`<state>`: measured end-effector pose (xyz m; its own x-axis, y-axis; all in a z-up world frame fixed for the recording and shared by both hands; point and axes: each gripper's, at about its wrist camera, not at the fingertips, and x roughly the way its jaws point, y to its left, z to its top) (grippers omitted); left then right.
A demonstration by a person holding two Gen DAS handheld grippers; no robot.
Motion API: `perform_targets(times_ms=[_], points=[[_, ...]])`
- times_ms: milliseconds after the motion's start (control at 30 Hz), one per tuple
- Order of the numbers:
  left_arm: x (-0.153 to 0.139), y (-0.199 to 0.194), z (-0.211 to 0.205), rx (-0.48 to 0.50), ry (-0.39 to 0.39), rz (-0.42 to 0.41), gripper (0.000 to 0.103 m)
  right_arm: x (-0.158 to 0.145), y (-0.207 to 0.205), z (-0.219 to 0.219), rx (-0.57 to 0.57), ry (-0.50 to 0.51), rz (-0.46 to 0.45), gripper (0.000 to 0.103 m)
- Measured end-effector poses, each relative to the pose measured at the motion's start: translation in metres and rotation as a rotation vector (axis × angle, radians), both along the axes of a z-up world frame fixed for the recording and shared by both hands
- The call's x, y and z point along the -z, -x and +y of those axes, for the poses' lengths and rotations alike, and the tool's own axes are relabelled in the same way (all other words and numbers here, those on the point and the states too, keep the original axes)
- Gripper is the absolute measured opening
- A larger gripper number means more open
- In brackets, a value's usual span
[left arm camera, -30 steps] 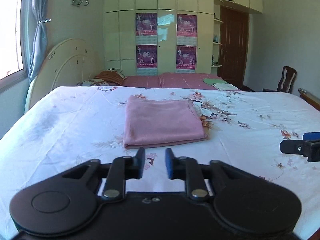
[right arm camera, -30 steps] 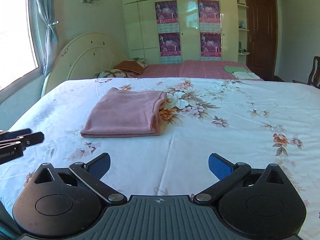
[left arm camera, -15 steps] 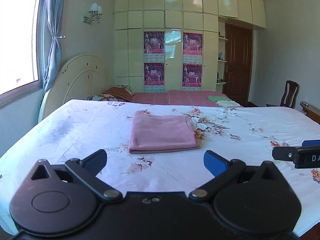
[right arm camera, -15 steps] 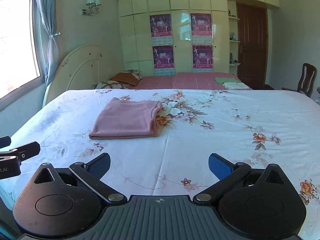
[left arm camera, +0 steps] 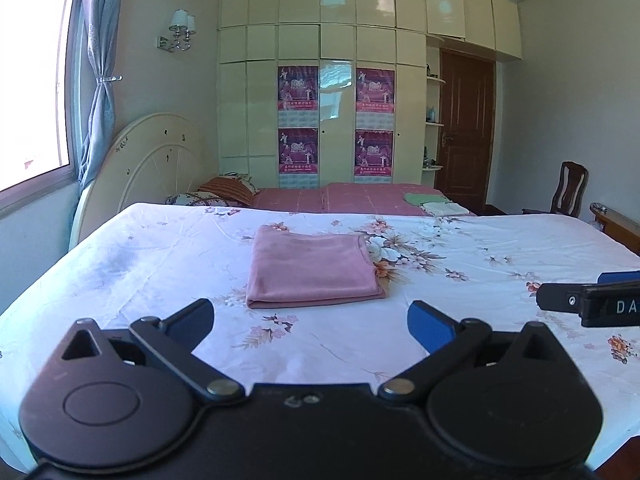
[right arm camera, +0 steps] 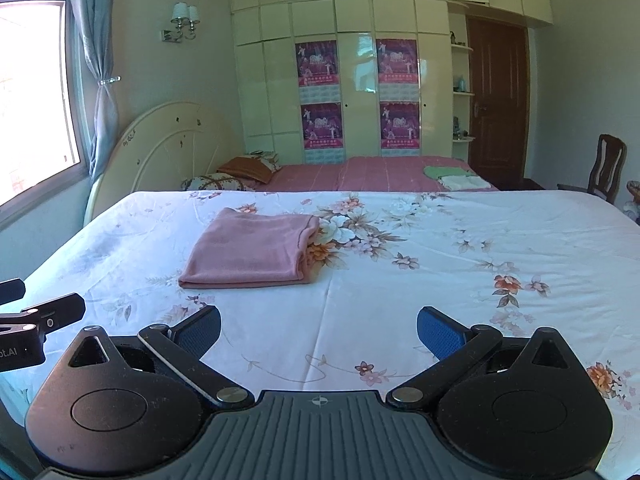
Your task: Fold small clothes
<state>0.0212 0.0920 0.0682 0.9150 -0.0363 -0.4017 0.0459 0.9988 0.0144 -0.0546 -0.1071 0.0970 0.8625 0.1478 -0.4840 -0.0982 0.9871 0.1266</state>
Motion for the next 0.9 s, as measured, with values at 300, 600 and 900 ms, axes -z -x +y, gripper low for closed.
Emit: perform_targets(times_ms=[300,600,900], points=[[-0.004,0.009,-0.001,-0.001,0.000,-0.013,0.103,-0.004,0.005,-0.001,-0.011,0.011,-0.012,0.103],[-0.007,0.010,0.000,0.002,0.001,-0.015,0.103,-0.007,0.006,-0.007,-0.010,0.016,-0.020,0.103],[-0.010,0.010,0.000,0.002,-0.002,-0.019,0.103,-0.010,0.004,-0.009,-0.011,0.017,-0.024,0.103]])
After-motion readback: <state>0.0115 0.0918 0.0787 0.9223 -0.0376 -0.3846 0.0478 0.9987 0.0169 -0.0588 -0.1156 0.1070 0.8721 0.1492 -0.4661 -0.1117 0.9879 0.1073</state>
